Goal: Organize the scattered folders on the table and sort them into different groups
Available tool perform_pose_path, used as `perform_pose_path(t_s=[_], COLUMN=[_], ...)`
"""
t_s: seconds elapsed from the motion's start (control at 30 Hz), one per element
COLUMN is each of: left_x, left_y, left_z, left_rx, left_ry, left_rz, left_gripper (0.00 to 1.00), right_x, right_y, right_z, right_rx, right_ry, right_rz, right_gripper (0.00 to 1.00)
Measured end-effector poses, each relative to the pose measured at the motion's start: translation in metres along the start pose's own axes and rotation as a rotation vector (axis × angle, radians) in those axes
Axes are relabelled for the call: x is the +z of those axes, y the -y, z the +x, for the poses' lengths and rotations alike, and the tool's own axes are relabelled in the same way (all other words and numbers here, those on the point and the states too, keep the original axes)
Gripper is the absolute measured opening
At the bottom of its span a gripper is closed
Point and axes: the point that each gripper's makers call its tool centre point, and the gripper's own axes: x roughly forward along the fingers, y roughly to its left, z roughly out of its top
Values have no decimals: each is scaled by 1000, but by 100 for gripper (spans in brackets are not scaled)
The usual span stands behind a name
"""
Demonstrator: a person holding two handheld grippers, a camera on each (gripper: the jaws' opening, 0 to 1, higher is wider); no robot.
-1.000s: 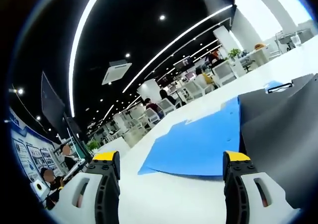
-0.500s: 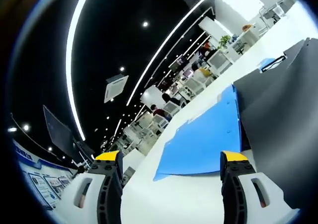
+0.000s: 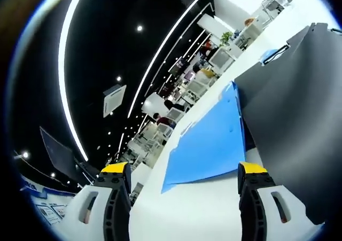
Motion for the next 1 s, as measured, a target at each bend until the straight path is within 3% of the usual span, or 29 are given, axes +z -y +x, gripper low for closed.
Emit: perform_pose_path(t_s=[0.43, 0.77, 1.0], left_x=[4, 1, 0], left_y=[0, -2, -4], left_z=[-3, -3, -4], left_rx=[1, 6, 10], left_ry=[13, 9, 6], left_rz=[6, -1, -1], left_gripper=[94, 94, 94], right_x=[-10, -9, 5], right_y=[13, 20, 29], right_z=[9, 21, 21], right_rx=[-45, -39, -22], right_ry=[15, 53, 174], right_rz=[132, 208, 306], right_gripper=[88, 87, 79])
